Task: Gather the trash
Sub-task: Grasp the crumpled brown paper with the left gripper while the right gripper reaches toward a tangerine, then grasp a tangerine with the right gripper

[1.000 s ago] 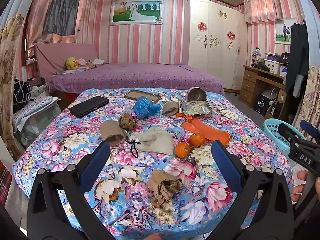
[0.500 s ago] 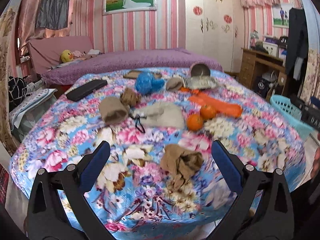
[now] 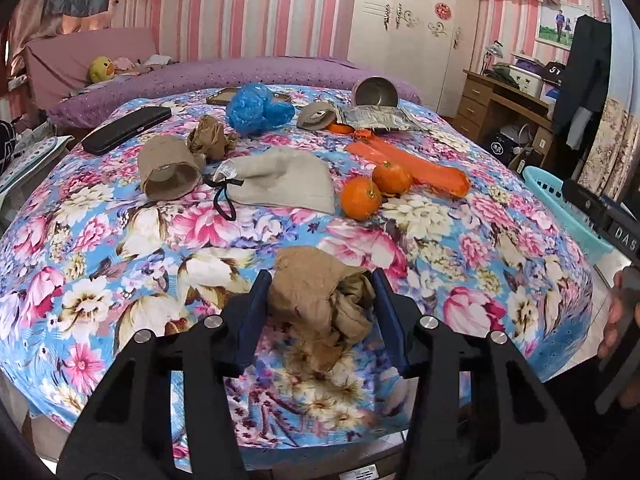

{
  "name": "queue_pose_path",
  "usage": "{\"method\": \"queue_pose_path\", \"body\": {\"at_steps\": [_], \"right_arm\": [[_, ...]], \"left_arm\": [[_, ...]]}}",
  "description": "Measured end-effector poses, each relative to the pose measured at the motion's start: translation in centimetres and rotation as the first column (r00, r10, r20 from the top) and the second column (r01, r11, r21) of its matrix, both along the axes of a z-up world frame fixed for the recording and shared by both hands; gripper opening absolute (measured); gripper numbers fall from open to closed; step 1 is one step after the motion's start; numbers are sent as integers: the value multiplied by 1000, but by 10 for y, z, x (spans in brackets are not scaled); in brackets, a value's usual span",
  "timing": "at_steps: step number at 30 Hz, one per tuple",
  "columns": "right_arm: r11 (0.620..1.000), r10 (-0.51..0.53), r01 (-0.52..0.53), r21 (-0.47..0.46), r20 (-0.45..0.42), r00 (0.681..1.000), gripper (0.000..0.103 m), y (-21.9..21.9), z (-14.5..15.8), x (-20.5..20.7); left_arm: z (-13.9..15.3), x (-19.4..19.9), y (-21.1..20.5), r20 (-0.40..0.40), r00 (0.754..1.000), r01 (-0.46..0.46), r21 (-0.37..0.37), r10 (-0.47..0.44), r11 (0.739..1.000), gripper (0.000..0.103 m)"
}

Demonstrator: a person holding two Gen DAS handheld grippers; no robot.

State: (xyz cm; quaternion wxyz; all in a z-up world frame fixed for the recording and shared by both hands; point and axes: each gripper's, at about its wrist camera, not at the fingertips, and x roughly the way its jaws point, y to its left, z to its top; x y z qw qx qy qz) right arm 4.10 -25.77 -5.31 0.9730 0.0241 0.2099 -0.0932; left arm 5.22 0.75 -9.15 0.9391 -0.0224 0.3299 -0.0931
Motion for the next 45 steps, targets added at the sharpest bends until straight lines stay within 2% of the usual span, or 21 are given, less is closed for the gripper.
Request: {"method": "queue_pose_path", "body": {"at_steps": [5, 9, 13, 19, 23, 26, 30, 41, 44, 45], "right_arm": [[1000, 16, -16, -15, -19, 1000, 99, 6, -4, 5], [999, 25, -26, -19, -38, 999, 99, 10, -9, 11], [998, 48, -50, -32, -53, 997, 99, 21, -12, 17], [994, 105, -106, -17, -62, 993, 99, 44, -13, 21], [991, 130, -130, 2, -56, 990, 99, 57, -11, 24], [988, 152, -152, 6, -53, 987, 99, 69, -9, 25], [981, 193, -192, 17, -58, 980, 99, 86, -10, 30], [948, 305, -313, -62, -121, 945, 99, 147, -16, 47], [941, 332, -338, -26, -132, 934, 94, 155, -17, 56], [937, 346, -350, -9, -139, 928, 83, 158, -18, 59]], "left_arm": [[6, 6, 2, -14, 1000, -26, -41, 25, 999, 46], [22, 9, 7, 6, 996, -85, -8, 85, 996, 45], [37, 14, 24, 39, 992, -120, 9, 119, 993, 45], [54, 26, 58, 38, 988, -149, -39, 150, 988, 45], [65, 32, 75, 74, 986, -152, 8, 151, 988, 45], [62, 33, 89, 72, 984, -161, 7, 160, 987, 46], [48, 35, 111, 17, 980, -196, -54, 197, 979, 46], [48, 31, 146, 27, 967, -252, -80, 254, 965, 46], [47, 32, 148, 12, 968, -250, -95, 252, 964, 46], [47, 32, 148, 14, 967, -251, -92, 253, 964, 46]]}}
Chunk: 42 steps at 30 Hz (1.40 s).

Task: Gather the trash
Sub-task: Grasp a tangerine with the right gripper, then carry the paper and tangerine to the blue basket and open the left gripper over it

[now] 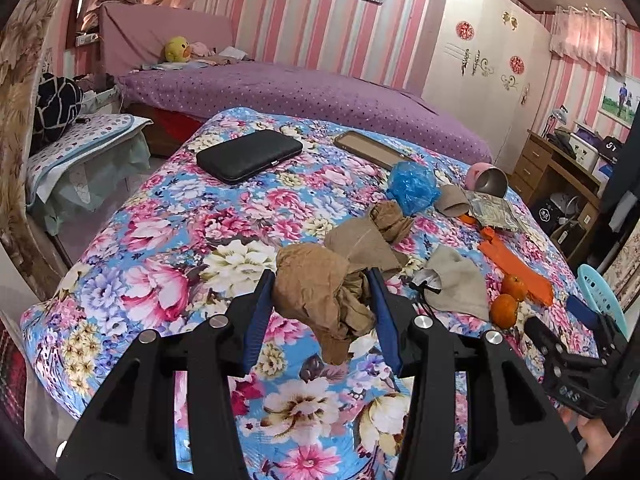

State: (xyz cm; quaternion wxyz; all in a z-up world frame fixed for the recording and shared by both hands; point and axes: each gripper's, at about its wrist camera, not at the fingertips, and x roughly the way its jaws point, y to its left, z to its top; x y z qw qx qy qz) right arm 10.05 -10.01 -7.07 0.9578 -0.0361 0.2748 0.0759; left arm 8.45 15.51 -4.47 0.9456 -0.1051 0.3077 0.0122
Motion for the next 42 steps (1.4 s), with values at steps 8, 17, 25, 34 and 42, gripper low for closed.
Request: {"method": "queue_pose_path", "body": {"at_steps": [8, 17, 25, 34, 42], "right_arm": [[997, 78, -75, 36, -88, 993, 45, 24, -15, 18], [991, 123, -119, 56, -74, 990, 26, 21, -9, 20], [993, 108, -108, 55, 2, 994, 26, -23, 19, 7], [998, 37, -38, 56, 9, 999, 26, -89, 30, 17], [996, -27, 26, 80, 11, 1000, 26, -156, 42, 29]], "left_arm": [[0, 4, 0, 2, 1000, -20, -4, 20, 1000, 46], [2, 5, -5, 9, 1000, -20, -7, 20, 1000, 46], [12, 7, -31, 42, 999, -1, -11, 1, 1000, 46], [17, 17, -85, 54, 998, 34, 3, -34, 999, 46], [18, 28, -128, 45, 998, 54, -11, -54, 998, 46]]}}
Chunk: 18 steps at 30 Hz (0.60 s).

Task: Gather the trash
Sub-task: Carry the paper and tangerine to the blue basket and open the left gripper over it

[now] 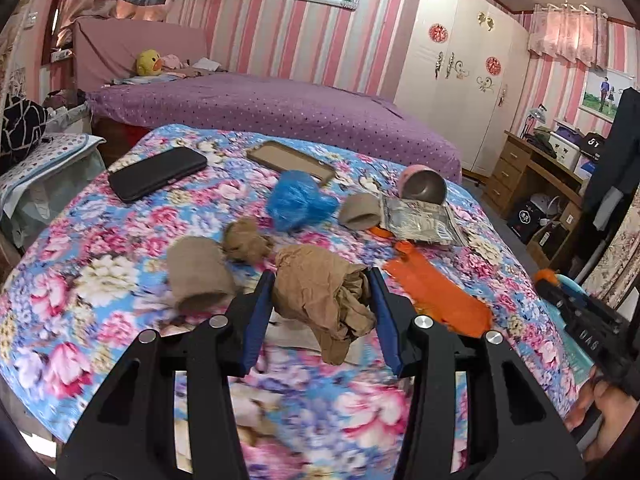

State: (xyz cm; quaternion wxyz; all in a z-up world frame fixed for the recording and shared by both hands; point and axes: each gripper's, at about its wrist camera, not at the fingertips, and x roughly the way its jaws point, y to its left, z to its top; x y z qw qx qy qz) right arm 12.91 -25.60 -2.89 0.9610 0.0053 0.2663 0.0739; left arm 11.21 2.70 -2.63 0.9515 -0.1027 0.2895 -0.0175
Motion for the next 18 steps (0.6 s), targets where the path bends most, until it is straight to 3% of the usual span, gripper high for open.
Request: {"method": "queue_pose_path", "body": {"at_steps": [4, 10, 18], "right_arm": [[1000, -19, 19, 0, 8, 1000, 26, -31, 10, 1], [997, -72, 72, 17, 5, 997, 26, -89, 22, 1], [983, -178, 178, -37, -2, 984, 26, -155, 22, -5]], "left_arm": [[3, 4, -26, -16, 1000, 10, 10, -10, 1000, 46], [20, -1, -74, 22, 998, 57, 98, -59, 994, 46], [34, 5, -134, 34, 992, 120, 112, -124, 986, 46]]}}
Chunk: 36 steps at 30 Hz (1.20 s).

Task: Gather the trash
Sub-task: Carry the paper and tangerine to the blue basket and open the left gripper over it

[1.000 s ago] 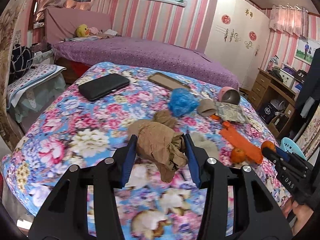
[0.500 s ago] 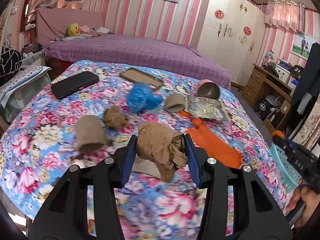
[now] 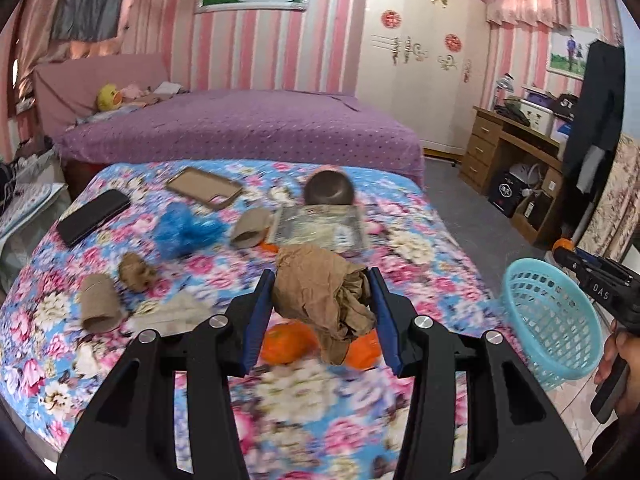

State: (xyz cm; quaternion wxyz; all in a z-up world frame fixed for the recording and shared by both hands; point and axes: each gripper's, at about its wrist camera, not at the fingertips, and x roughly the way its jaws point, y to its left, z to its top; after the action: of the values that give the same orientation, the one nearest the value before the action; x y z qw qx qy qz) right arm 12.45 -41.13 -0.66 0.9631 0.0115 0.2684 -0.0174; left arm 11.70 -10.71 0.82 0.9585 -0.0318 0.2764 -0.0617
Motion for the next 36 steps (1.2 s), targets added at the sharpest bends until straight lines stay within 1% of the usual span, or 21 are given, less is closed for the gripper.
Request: {"method": "queue_pose_path", "body": {"at_steps": [2, 5, 9, 12, 17, 22, 28, 32, 36], "right_arm": [[1000, -3, 3, 21, -7, 1000, 26, -9, -8, -3], [1000, -9, 8, -21, -50, 999, 26, -22, -21, -3], [1000, -20, 21, 18, -41, 999, 26, -42, -23, -8], [999, -50, 50, 8, -43, 998, 26, -58, -24, -11], [997, -73, 74, 18, -48, 996, 26, -84, -26, -18], [996, -89, 89, -8, -73, 993, 26, -100, -36, -22], [989, -142, 144, 25, -58, 988, 26, -127, -41, -32], [987, -157, 158, 35, -35, 987, 26, -135, -41, -33], [980, -192, 193, 50, -20, 981, 26, -141, -45, -33]], "left_arm": [[2, 1, -16, 0, 1000, 20, -3, -20, 1000, 46], [3, 4, -37, -6, 999, 48, -13, -48, 999, 46], [2, 4, -71, 16, 997, 72, -7, -72, 997, 46], [-2, 8, -89, 4, 996, 89, -10, -89, 996, 46], [-12, 15, -117, -13, 993, 115, -13, -116, 993, 46], [-23, 24, -142, -33, 987, 154, -31, -155, 988, 46], [-37, 28, -179, -40, 971, 234, -11, -234, 972, 46], [-43, 34, -205, -59, 957, 282, -47, -284, 958, 46], [-44, 35, -239, -58, 941, 333, -32, -334, 942, 46]]}}
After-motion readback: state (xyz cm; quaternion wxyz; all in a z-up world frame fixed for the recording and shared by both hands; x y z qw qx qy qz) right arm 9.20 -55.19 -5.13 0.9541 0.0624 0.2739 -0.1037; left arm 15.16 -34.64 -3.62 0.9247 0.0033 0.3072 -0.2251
